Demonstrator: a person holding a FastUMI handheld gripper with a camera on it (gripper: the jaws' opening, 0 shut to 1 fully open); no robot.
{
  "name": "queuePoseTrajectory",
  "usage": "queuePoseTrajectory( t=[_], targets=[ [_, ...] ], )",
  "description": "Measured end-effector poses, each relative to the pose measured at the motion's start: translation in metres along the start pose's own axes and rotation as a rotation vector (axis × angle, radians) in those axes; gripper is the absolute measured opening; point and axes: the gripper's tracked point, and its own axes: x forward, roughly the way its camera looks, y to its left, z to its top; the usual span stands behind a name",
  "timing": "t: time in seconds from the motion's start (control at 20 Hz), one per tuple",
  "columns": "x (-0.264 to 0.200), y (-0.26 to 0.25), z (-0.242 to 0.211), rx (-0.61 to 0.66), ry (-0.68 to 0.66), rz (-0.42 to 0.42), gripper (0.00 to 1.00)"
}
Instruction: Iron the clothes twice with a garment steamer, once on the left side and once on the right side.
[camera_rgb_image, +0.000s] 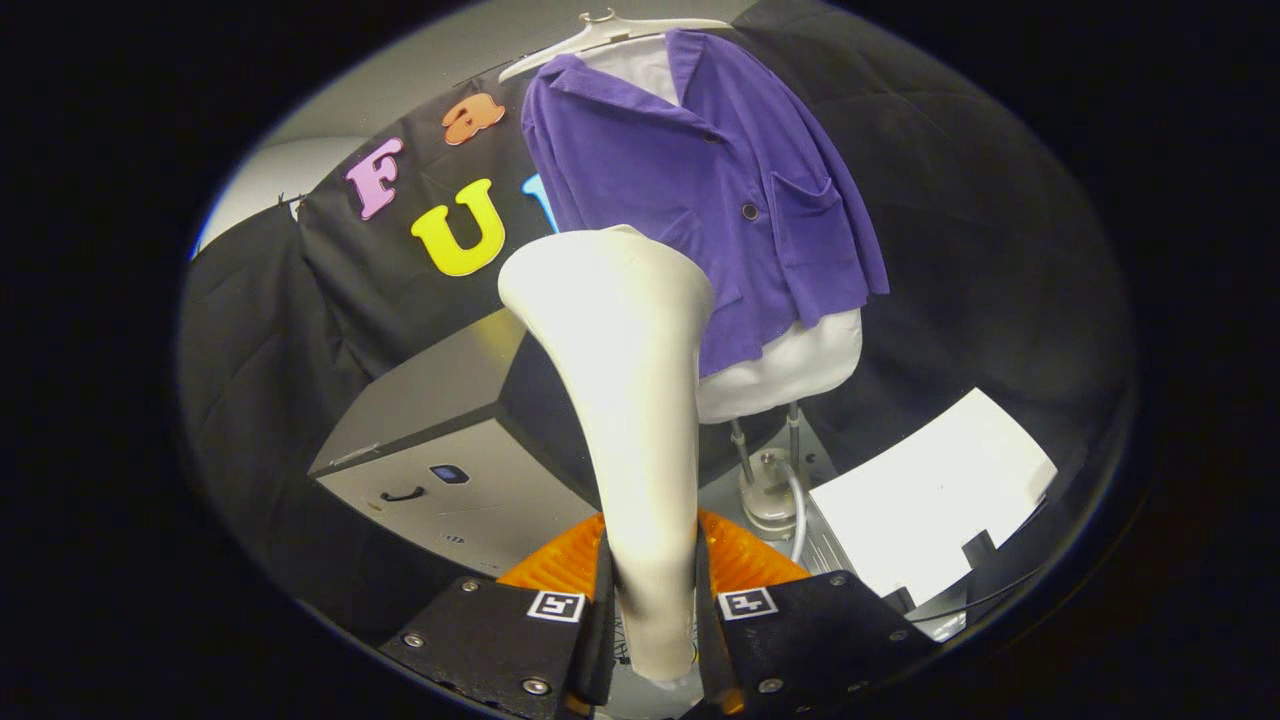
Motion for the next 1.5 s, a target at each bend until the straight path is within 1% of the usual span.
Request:
queuePoseTrajectory(
  t=[0.25,0.5,0.7,1.35,1.45,1.5],
  targets=[
    [-0.028,0.036,-0.007,-0.058,-0.028,0.058,0.34],
    [-0.046,0.051,-0.035,-0.133,-0.017,0.087,0.35],
    [-0.054,0.056,-0.047,-0.136,-0.019,0.086,0.34],
    [-0.05,0.054,-0.059,-0.134,0.022,0.097,0.35],
    [-0.049,0.054,-0.055,-0.115,0.001,0.097,0.34],
    [-0.048,0.052,-0.058,-0.118,0.013,0.095,0.35]
  ],
)
